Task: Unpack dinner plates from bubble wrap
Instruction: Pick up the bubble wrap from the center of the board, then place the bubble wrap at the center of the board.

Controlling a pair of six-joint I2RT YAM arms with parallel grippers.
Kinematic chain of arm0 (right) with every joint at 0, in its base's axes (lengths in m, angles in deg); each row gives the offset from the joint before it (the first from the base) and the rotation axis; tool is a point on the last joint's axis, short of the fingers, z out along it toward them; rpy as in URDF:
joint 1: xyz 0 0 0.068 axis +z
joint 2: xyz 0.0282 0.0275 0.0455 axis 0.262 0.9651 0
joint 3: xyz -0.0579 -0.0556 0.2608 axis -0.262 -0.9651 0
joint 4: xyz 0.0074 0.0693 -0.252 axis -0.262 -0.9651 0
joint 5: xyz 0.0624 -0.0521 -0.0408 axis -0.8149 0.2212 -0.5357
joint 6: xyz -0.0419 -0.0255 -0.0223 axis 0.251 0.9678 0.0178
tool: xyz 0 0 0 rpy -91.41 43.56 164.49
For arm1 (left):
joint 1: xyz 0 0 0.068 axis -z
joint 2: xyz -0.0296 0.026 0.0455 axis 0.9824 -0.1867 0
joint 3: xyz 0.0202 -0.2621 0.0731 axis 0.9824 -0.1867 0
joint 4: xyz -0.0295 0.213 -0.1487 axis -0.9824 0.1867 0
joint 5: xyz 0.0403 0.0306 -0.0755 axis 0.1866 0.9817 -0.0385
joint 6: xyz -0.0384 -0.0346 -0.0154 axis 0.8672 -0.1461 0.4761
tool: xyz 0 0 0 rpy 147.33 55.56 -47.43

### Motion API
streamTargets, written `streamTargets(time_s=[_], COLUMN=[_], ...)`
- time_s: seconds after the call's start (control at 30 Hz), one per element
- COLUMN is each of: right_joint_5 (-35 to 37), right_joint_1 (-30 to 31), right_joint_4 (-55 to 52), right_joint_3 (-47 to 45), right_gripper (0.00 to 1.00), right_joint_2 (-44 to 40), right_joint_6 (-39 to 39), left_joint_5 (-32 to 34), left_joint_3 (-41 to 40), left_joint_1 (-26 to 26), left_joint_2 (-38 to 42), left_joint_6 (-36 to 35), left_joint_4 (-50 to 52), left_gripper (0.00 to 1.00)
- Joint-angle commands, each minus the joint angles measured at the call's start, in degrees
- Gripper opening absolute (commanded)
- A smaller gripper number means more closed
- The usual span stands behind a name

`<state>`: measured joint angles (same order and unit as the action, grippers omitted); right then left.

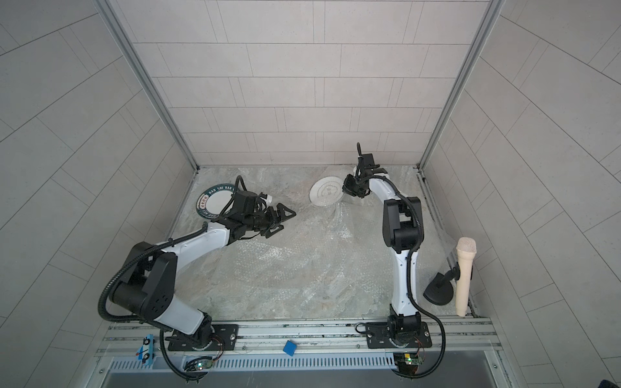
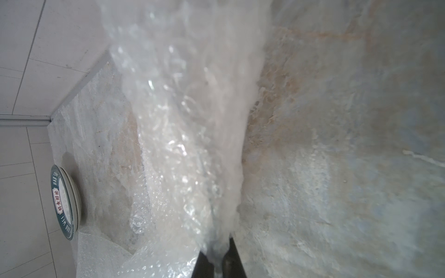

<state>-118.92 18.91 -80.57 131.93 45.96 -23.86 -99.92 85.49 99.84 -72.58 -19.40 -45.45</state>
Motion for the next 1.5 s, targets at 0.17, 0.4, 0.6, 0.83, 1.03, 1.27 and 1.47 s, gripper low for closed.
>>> streamTargets(time_s=[0.17, 0.4, 0.6, 0.83, 1.03, 1.27, 1.47], right_joint_5=[-2.37, -6.82, -13.89, -14.52, -13.63, -12.57, -9.75], right_joint_1=[0.84, 2.43, 4.01, 6.99, 10.69, 12.26, 13.21], right_joint_4=[-2.33, -0.35, 1.00, -0.99, 3.32, 5.82, 4.16], right_joint_3=[3.33, -7.13, -23.62, -40.33, -47.93, -47.28, -44.31], right_gripper=[0.00, 0.00, 0.00, 0.00, 0.00, 0.00, 0.04], right_joint_2=[-9.88, -20.72, -31.37, -39.51, -37.83, -31.44, -26.16], right_joint_6=[-1.97, -1.31, 3.98, 11.06, 9.97, 10.18, 12.12], left_joint_5=[0.93, -0.50, -5.66, -5.62, -7.72, -6.05, -3.08], left_joint_3=[-0.52, -0.47, -1.53, -3.45, -5.72, -4.15, -1.15], left_joint_1=[-4.11, -7.44, -10.19, -10.15, -9.72, -6.27, 0.37], left_joint_2=[5.05, 8.61, 9.72, 11.66, 11.36, 8.80, 4.46], left_joint_6=[-4.31, -5.15, -4.07, -9.31, -10.41, -14.94, -17.11], left_joint_4=[5.82, 7.60, 5.50, 12.11, 12.69, 18.23, 20.65], left_gripper=[1.00, 1.00, 1.00, 0.99, 0.95, 0.93, 0.92])
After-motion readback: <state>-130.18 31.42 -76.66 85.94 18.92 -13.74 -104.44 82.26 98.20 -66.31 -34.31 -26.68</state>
